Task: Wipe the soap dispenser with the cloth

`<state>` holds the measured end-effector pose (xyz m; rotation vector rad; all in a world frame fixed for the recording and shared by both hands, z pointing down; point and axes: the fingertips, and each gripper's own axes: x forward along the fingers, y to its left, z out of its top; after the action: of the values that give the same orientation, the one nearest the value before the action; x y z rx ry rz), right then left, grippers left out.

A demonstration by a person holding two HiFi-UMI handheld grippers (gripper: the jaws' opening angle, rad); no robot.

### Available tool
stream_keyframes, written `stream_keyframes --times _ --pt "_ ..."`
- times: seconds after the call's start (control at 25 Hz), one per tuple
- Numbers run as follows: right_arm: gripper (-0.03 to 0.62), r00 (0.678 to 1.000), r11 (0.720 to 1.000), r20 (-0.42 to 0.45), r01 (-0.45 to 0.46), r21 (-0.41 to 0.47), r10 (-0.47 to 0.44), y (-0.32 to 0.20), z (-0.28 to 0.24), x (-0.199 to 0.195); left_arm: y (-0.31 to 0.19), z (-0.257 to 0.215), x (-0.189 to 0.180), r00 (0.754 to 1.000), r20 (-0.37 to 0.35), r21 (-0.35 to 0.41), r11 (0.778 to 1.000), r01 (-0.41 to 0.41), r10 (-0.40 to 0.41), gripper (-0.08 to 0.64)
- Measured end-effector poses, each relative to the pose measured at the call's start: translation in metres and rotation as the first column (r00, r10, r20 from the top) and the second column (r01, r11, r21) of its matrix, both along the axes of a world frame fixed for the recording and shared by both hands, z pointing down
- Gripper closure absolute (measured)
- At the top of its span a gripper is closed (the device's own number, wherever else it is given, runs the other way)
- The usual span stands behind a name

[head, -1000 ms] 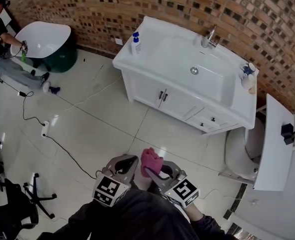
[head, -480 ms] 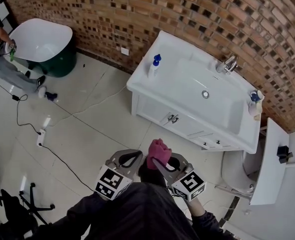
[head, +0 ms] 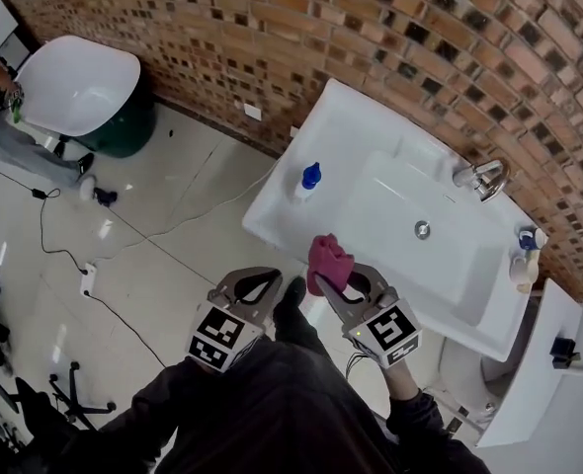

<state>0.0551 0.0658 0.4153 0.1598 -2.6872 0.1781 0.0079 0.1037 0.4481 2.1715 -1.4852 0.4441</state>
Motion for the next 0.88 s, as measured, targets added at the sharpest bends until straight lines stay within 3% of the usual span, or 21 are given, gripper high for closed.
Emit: stream_keyframes --times 0.24,0.4,0.52,0.72,0.88 --pt "0.528 0.985 0.991 -0.116 0.131 0.028 -0.127 -0.090 0.001 -0.042 -0.072 0.008 -0.017 1.000 -0.002 -0.044 0.999 -0.017 0.017 0.533" --pt "0.528 0.940 0.967 -0.240 0.255 0.022 -0.242 -0.124 0.011 -0.073 -0.098 0.018 -0.026 0.998 -0.037 -0.059 0.997 -0.057 0.055 0.500" --pt "0.528 0.895 0.946 -0.307 0.317 -0.072 -0.324 -0.133 0.021 -0.093 -0.105 0.022 -0.031 0.994 -0.065 -0.065 0.994 -0.087 0.083 0.497" --pt "0.528 0.832 0.918 -0.391 0.337 -0.206 -0.394 -0.144 0.034 -0.105 -0.117 0.022 -0.041 0.986 -0.107 -0.057 0.989 -0.135 0.128 0.497" --pt "0.526 0.845 0.923 -0.387 0.283 -0.260 -0.368 -0.156 0.034 -0.108 -0.121 0.027 -0.055 0.981 -0.126 -0.064 0.986 -0.155 0.146 0.497"
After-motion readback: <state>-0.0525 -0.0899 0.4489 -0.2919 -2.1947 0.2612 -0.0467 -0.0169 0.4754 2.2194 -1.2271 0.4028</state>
